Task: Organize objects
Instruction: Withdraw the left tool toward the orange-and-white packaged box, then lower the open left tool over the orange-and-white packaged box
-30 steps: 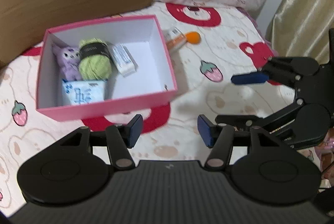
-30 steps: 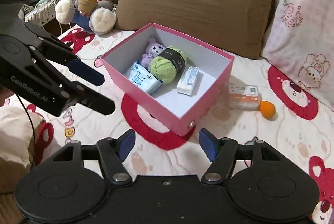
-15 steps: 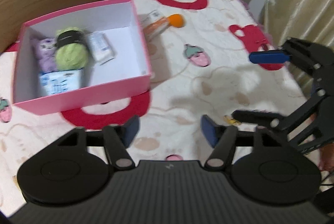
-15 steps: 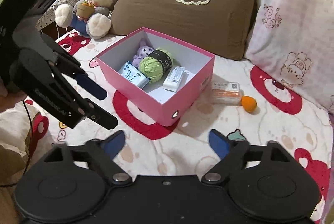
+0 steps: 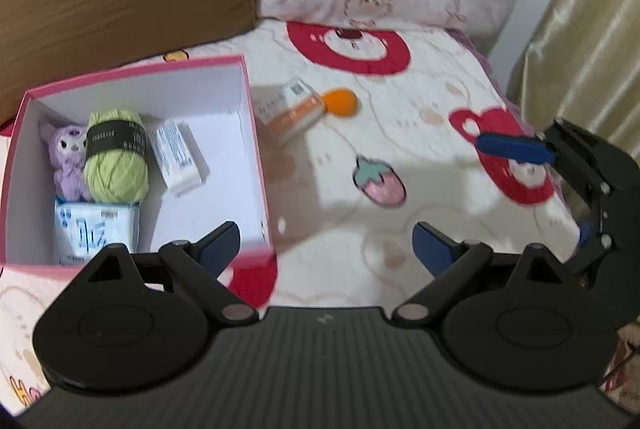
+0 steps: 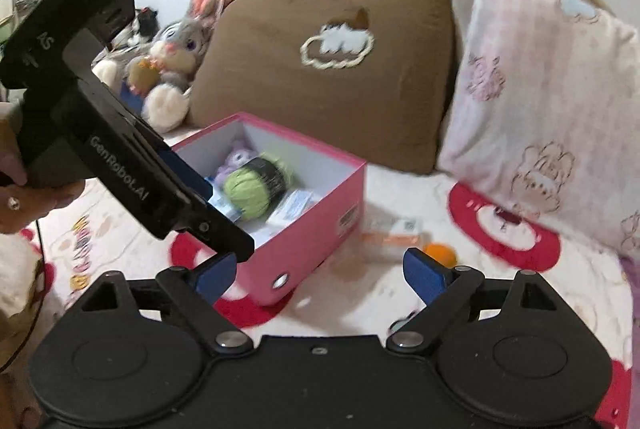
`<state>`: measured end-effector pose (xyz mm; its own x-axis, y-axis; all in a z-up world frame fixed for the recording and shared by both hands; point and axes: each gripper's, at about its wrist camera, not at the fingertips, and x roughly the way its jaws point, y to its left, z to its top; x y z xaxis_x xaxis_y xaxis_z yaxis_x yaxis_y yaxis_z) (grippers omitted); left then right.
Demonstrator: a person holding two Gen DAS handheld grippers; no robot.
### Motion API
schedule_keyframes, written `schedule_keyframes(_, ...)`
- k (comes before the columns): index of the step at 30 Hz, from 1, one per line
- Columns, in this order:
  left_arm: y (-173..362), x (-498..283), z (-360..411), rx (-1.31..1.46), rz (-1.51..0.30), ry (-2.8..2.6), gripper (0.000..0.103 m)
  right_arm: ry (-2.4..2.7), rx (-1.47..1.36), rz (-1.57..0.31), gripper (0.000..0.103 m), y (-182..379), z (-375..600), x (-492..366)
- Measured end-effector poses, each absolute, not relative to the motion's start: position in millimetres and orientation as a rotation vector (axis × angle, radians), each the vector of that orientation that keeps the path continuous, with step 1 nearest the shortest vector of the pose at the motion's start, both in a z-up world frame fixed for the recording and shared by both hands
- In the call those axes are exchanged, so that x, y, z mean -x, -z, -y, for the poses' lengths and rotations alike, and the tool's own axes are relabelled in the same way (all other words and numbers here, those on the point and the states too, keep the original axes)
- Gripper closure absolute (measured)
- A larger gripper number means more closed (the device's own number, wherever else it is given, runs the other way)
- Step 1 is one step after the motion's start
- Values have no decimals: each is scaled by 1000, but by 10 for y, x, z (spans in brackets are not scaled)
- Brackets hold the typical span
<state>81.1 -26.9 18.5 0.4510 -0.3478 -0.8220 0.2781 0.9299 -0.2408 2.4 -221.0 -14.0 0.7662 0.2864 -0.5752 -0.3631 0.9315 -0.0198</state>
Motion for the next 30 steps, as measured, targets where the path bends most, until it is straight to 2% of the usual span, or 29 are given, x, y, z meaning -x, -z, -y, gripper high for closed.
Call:
schedule_keyframes(7,-184,-1310,329,99,-974,333,9,-334,252,-603,10,243,2305,-408)
schedule_keyframes(15,-52,-1922,619,88,-980,356,14,-374,103,-636,8,492,2618,-945)
schedule_keyframes(21,247,-2435,815,88,-1093,379,36,-397,93,-652,8,783,2632,-1253)
schedule_keyframes(27,540,-2814,945,-4,-1157,362,49,-375,17,-688,9,1030,2653,-1463)
schedule_keyframes(30,683,-2965,967,-10,-1193,362,55,-359,-73,-700,14,1145,2706,-1526)
